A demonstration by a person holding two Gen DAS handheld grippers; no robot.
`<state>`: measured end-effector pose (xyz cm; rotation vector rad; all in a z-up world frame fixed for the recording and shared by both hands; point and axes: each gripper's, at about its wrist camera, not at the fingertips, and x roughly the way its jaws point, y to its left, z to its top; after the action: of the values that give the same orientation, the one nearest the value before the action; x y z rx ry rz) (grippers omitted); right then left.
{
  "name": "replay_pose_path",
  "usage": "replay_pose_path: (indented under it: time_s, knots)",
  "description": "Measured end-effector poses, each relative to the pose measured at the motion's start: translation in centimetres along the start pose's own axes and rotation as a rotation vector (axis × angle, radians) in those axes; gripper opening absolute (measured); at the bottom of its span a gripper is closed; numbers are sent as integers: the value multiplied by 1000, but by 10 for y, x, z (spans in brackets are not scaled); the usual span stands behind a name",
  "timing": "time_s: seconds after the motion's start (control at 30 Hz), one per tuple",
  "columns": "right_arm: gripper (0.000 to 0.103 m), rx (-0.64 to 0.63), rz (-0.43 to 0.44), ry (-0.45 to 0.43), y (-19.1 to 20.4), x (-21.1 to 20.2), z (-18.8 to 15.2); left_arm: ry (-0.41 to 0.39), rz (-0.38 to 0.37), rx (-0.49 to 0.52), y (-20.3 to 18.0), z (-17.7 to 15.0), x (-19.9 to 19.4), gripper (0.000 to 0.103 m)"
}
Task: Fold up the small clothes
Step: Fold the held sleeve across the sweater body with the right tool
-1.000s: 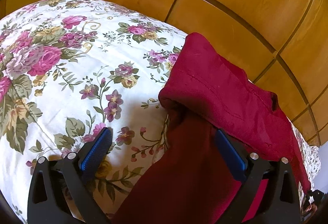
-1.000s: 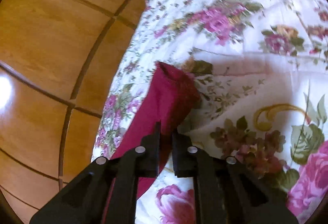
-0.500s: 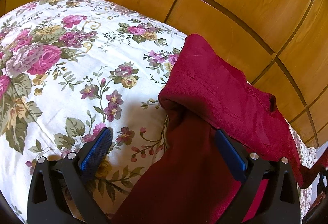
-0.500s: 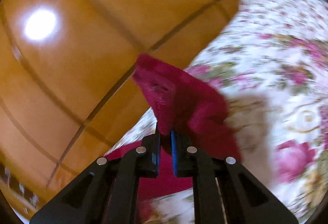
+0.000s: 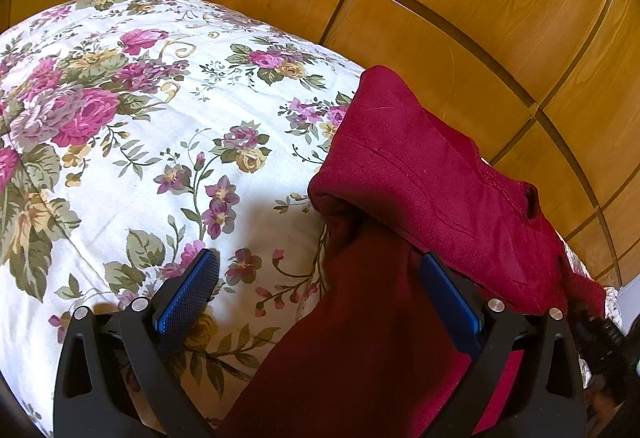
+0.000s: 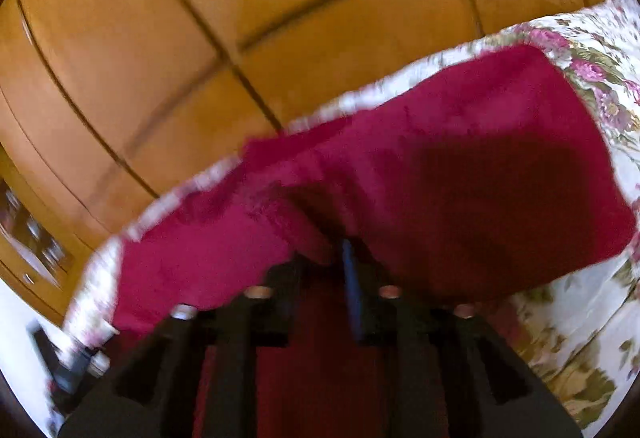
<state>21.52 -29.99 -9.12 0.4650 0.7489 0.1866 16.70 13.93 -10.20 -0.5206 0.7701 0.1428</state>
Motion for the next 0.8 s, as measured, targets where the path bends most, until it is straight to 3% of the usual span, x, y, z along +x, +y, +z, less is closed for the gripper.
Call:
replay_pose_path:
  time_s: [0.03, 0.1, 0.2, 0.27, 0.37, 0.4, 0.5, 0.6, 0.73, 0.8]
  knots:
    - [44, -13, 8, -19, 2, -3, 0, 0, 0, 0, 0, 0, 0, 99]
    - [67, -56, -21, -84, 11, -18, -2, 1, -4, -2, 0, 0, 0, 99]
    - [72, -136, -106, -137, 17, -32, -13, 7, -19, -14, -1, 3, -4, 99]
    - [75, -159, -174, -154, 17, -38, -23, -6, -31, -21, -8, 6, -18, 87]
    - [88, -69, -285, -157, 2, -38, -26, -47, -98, 0, -32, 6, -42, 86]
    - [89, -2, -340, -147, -9, -36, -25, -37, -156, 27, -48, 5, -47, 86]
    - [89, 152, -342, -125, -38, -36, -25, 16, -294, 127, -100, 2, -51, 86]
    - [91, 185, -305, -157, -47, -42, -28, 81, -415, 216, -154, -4, -41, 81]
    - [95, 187, -303, -154, -50, -39, -28, 232, -468, 313, -217, -16, -5, 64]
    - [95, 191, -296, -159, -50, -43, -31, 313, -487, 357, -248, -25, 16, 64]
